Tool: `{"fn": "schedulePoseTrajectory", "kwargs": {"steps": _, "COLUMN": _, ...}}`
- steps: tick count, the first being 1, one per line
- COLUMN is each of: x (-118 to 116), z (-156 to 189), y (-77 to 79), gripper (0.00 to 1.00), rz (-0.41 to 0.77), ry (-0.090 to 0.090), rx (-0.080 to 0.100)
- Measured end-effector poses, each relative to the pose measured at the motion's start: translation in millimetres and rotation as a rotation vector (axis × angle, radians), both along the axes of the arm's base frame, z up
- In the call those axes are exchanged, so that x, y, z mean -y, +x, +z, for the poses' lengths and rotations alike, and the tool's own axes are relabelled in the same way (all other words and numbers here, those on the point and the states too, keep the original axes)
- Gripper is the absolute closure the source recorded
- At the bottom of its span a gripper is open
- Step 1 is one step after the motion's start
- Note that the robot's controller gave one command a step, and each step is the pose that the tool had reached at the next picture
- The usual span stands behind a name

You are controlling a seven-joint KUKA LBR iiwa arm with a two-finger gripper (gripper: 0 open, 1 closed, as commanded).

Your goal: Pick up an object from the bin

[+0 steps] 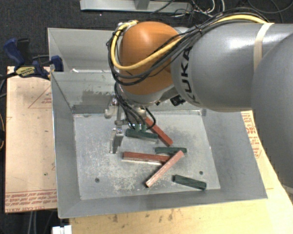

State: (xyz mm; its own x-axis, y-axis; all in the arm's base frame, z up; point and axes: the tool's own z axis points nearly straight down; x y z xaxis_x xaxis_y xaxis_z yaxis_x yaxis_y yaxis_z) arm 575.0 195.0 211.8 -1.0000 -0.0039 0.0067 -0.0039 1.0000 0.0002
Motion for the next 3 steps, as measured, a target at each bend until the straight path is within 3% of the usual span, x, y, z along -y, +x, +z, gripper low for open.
{"fn": "schedulePoseTrajectory", "kwargs": {"steps": 1, "x": 1.0, "z": 4.2, "y": 1.9, "gripper": 0.00, "rz": -0.003, "ry": 0.001, "rx": 0.007}}
{"fn": "schedulePoseTrajectory", "kwargs": {"steps": 2, "x": 43.4, "z": -76.5, "y": -16.7, "gripper": 0.00, "rz": 0.022, "ry": 0.002, "rx": 0.010}}
{"fn": "schedulePoseTrajectory", "kwargs": {"steps": 3, "x": 71.6, "z": -70.6, "y": -16.3, "gripper": 0.00, "rz": -0.034, "ry": 0.001, "rx": 0.004}}
